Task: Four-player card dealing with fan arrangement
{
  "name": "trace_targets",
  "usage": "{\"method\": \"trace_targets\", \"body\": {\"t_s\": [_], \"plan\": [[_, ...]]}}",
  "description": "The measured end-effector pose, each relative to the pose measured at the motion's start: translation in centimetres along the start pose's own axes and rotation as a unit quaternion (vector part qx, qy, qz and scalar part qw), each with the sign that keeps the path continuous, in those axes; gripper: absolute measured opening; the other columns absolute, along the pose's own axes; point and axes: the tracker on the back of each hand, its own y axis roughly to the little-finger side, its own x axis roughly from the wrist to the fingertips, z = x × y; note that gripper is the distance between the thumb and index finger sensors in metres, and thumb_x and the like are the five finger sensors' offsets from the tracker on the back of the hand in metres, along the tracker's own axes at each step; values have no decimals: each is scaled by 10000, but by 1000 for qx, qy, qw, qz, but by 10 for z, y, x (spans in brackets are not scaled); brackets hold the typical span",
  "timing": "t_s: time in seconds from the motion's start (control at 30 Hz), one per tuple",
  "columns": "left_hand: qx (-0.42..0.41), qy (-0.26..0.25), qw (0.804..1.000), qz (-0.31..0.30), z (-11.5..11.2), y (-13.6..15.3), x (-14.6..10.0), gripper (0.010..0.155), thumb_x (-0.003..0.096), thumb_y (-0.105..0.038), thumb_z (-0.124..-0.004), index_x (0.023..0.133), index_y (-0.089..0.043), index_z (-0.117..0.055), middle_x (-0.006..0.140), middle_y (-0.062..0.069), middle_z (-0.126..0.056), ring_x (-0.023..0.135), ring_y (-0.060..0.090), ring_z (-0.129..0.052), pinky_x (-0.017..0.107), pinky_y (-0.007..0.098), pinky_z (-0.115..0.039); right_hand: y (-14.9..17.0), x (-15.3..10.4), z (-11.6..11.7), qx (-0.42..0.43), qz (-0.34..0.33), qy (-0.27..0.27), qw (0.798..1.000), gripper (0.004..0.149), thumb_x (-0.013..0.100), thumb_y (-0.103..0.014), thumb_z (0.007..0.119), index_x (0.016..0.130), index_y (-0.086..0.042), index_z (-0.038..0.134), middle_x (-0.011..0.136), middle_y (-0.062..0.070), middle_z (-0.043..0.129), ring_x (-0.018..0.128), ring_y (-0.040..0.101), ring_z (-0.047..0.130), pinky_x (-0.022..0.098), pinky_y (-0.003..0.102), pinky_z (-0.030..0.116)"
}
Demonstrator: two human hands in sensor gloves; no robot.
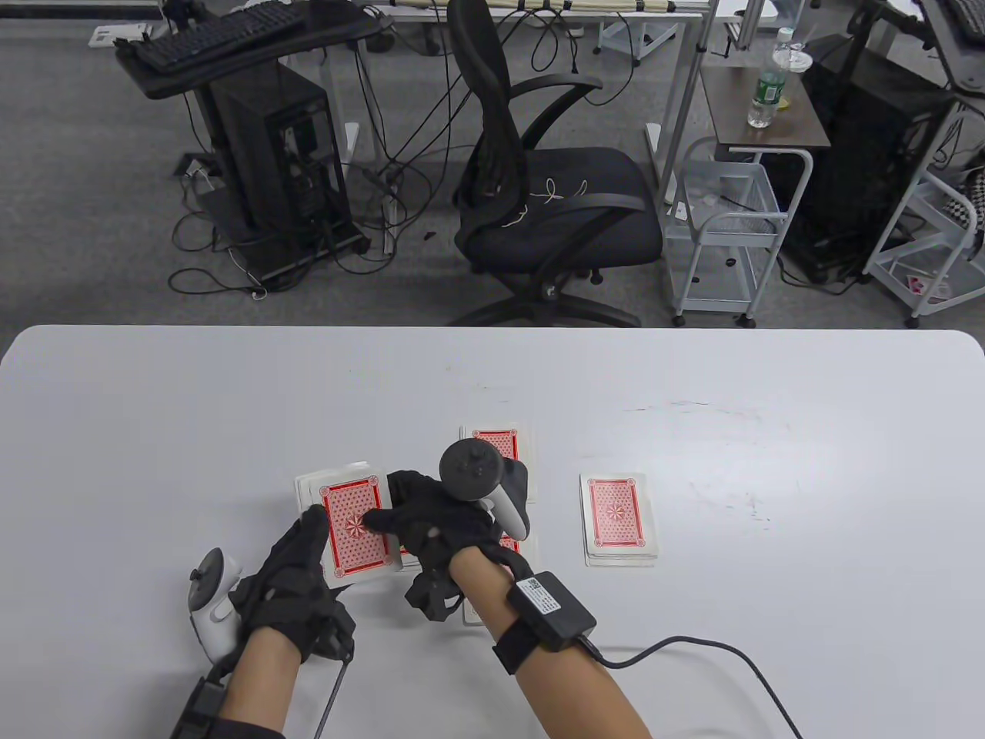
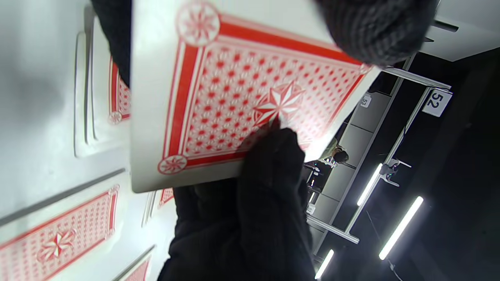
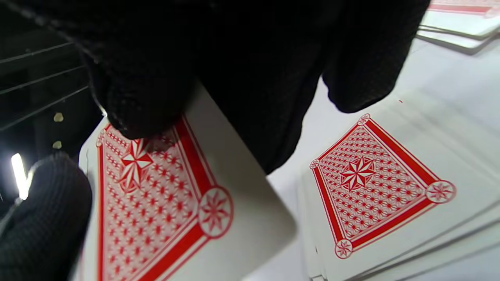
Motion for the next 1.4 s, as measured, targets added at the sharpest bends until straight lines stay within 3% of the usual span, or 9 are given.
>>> {"method": "trace_targets", "body": {"t_s": [0.17, 0.3, 0.57, 0.7, 0.83, 0.97, 1.07, 1.2, 1.4], "plan": [[2, 1, 1000, -3, 0, -1, 0, 477, 484, -554, -759, 903, -329, -785, 860, -78, -943, 724, 240, -1030, 517, 431, -889, 15, -7, -31, 28, 25, -5, 999, 601, 446, -324, 922, 939, -68, 694, 697, 25, 903, 502, 207, 1072, 519, 571, 747], [4, -3, 1000, 1, 1, -1, -1, 475, 489, -552, -764, 906, -326, -784, 862, -75, -941, 723, 248, -1030, 520, 435, -885, 35, -18, -83, 32, 64, -29, 997, 621, 496, -294, 873, 996, -53, 593, 765, 53, 829, 539, 249, 1002, 542, 610, 690], [14, 4, 1000, 8, 0, 1, 2, 476, 495, -558, -759, 913, -332, -775, 872, -80, -934, 734, 248, -1023, 530, 435, -879, 87, -52, -181, -97, 193, 61, 974, 634, 502, -280, 878, 1012, -38, 588, 763, 78, 832, 404, 202, 979, 510, 587, 711], [14, 0, 1000, 9, 0, 0, 1, 474, 495, -559, -758, 913, -335, -774, 873, -82, -933, 737, 247, -1021, 532, 433, -880, 114, -57, -195, -197, 270, 77, 939, 657, 492, -288, 890, 1018, -43, 583, 757, 70, 832, 371, 185, 964, 504, 575, 715], [13, -6, 1000, 10, 3, 0, 2, 475, 497, -559, -757, 916, -335, -771, 876, -83, -930, 740, 246, -1020, 535, 433, -878, 137, -56, -190, -326, 332, 93, 880, 680, 476, -327, 904, 1015, -56, 590, 744, 46, 835, 370, 168, 967, 508, 566, 720], [15, -10, 1000, 12, 3, 0, 1, 474, 497, -559, -757, 915, -335, -770, 875, -83, -932, 740, 244, -1020, 535, 432, -878, 143, -53, -175, -434, 345, 83, 828, 697, 466, -419, 878, 1015, -94, 599, 790, 48, 823, 450, 186, 997, 528, 564, 716], [16, -11, 1000, 10, 3, -1, 0, 474, 497, -559, -758, 915, -336, -771, 875, -84, -931, 740, 246, -1019, 536, 431, -879, 128, -55, -174, -468, 334, 98, 813, 721, 463, -460, 884, 1026, -119, 589, 834, 56, 793, 507, 200, 981, 548, 566, 699], [17, -6, 1000, 4, 0, -3, -1, 474, 495, -558, -760, 912, -333, -775, 870, -81, -936, 734, 246, -1023, 530, 433, -881, 95, -64, -174, -435, 287, 127, 844, 710, 492, -461, 853, 1040, -109, 571, 860, 79, 773, 533, 211, 972, 549, 570, 693], [25, 16, 1000, 7, -14, 0, -3, 471, 491, -552, -771, 905, -327, -784, 861, -75, -943, 723, 249, -1029, 522, 436, -883, 38, -75, -131, -250, 156, 126, 947, 675, 533, -462, 812, 1044, -89, 575, 871, 105, 772, 551, 216, 979, 539, 569, 704]]}}
